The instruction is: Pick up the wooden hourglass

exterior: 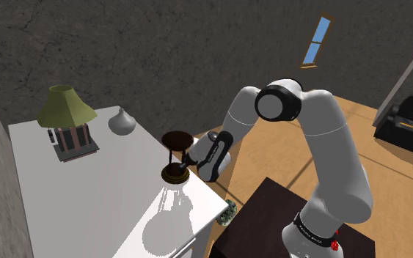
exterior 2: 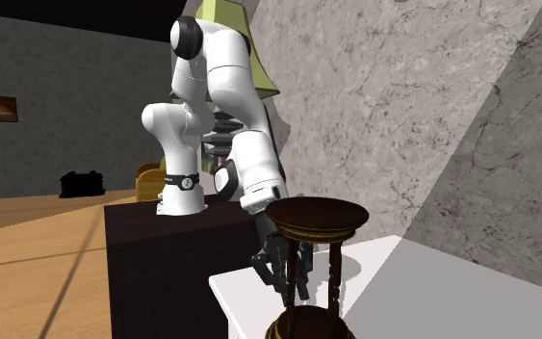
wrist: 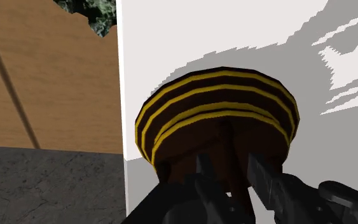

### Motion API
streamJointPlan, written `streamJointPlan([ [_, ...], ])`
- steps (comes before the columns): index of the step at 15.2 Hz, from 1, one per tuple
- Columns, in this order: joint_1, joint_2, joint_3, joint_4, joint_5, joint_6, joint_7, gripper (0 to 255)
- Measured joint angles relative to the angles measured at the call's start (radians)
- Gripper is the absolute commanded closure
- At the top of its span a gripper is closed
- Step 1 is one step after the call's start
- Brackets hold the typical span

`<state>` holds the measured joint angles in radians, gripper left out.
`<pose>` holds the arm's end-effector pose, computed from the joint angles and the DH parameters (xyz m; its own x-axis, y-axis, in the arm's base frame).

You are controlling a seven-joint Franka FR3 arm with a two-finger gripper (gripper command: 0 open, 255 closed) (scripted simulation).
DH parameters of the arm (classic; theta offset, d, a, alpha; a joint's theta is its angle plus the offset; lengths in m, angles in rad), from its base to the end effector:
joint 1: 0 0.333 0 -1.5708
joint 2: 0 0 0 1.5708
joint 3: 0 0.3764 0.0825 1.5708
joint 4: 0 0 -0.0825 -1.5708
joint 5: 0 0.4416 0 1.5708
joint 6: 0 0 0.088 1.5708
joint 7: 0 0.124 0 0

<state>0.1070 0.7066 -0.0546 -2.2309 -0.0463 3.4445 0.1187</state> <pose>0.6135 0.0370 0.0847 0.8739 -0.0001 0.4860 0.0070 -0.9999 -0.0128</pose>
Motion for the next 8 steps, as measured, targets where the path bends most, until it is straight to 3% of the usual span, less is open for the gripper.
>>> streamJointPlan([
  [8,0.015,0.019,-0.003,0.021,0.007,0.027,0.003,255],
])
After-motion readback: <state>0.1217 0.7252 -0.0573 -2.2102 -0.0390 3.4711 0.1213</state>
